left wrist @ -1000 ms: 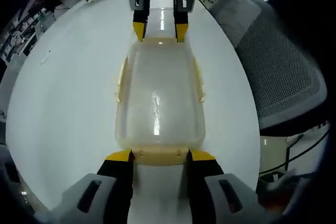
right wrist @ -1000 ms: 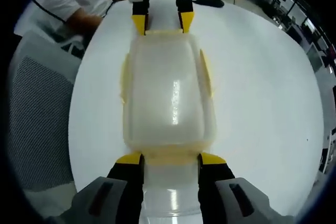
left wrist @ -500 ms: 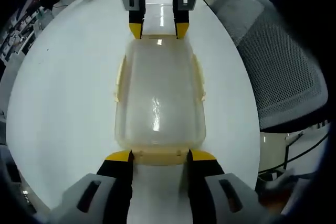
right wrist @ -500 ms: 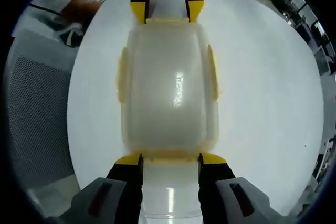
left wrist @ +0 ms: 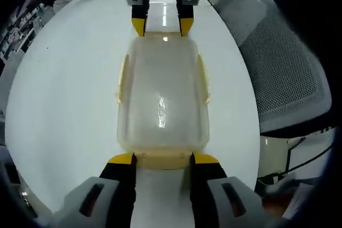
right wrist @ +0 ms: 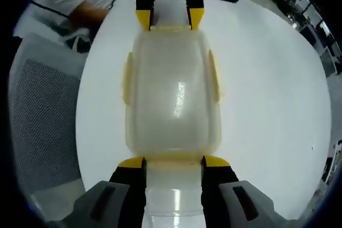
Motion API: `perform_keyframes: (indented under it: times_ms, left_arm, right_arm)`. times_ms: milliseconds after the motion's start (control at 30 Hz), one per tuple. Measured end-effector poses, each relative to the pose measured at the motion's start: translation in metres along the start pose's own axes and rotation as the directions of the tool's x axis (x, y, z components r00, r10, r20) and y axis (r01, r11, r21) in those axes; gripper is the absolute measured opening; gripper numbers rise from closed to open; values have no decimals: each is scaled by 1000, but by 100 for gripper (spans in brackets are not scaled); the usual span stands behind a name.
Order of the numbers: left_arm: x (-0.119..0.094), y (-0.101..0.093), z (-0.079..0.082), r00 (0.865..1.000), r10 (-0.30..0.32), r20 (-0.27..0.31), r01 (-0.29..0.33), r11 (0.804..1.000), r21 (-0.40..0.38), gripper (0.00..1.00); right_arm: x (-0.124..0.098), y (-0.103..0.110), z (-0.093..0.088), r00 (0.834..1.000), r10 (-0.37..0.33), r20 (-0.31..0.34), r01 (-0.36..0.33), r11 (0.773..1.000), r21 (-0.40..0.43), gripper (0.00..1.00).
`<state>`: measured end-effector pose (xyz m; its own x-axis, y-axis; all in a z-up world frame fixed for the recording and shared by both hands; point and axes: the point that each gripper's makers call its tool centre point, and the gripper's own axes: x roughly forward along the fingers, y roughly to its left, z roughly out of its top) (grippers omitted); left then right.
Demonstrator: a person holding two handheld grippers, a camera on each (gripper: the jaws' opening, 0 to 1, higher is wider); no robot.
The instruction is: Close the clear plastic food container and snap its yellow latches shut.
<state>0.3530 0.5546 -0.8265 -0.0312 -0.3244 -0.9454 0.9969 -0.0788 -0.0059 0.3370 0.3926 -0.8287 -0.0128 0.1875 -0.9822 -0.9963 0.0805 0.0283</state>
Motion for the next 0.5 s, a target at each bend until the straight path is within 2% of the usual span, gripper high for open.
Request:
perform_keyframes:
  times_ms: [133,500]
  left_arm:
    - [-13,5,-1,1000,15,19,-14,1000,-7,38]
    - [-32,0,4,1000,-7,12,8,1000,-21,38]
  right_arm:
    - [-11,-4,6,999,-11,44,10,1000,10,39]
    - [-34,-3,14,1000,6,21,-5,1000,-20,39]
